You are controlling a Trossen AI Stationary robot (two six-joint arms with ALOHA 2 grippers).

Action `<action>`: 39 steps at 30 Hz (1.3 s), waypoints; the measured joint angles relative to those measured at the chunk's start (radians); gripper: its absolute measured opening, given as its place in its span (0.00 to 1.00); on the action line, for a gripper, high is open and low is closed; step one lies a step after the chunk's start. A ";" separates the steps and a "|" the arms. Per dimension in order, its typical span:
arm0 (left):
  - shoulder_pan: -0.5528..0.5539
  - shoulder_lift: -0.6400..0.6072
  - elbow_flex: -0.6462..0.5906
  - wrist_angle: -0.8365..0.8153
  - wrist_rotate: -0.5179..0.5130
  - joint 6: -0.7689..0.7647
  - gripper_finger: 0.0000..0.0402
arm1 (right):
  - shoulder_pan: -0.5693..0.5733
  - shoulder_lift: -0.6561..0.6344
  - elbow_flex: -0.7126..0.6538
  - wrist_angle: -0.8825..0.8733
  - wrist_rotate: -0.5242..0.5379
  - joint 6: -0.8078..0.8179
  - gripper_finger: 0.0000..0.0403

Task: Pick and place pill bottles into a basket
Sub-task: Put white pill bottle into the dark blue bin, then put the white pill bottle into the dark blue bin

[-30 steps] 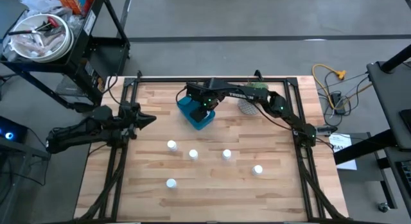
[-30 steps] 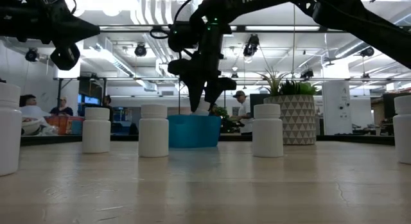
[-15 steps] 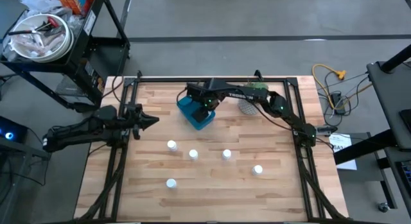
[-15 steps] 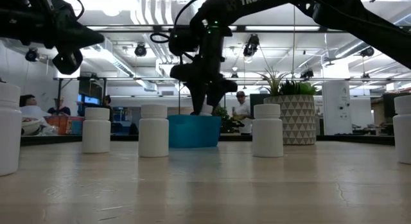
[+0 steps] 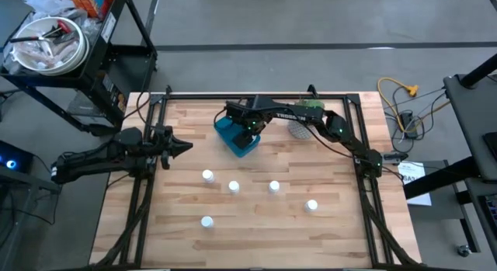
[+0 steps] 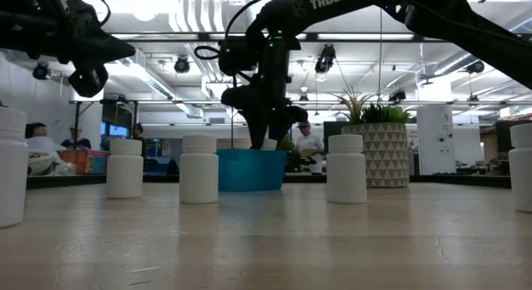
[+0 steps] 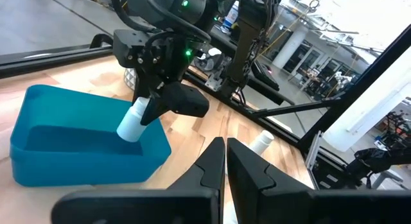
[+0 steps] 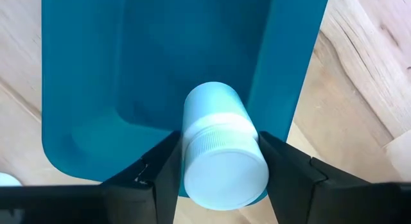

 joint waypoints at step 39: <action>0.000 0.004 0.000 0.000 0.004 0.000 0.00 | 0.000 0.002 0.061 -0.030 0.036 -0.005 0.51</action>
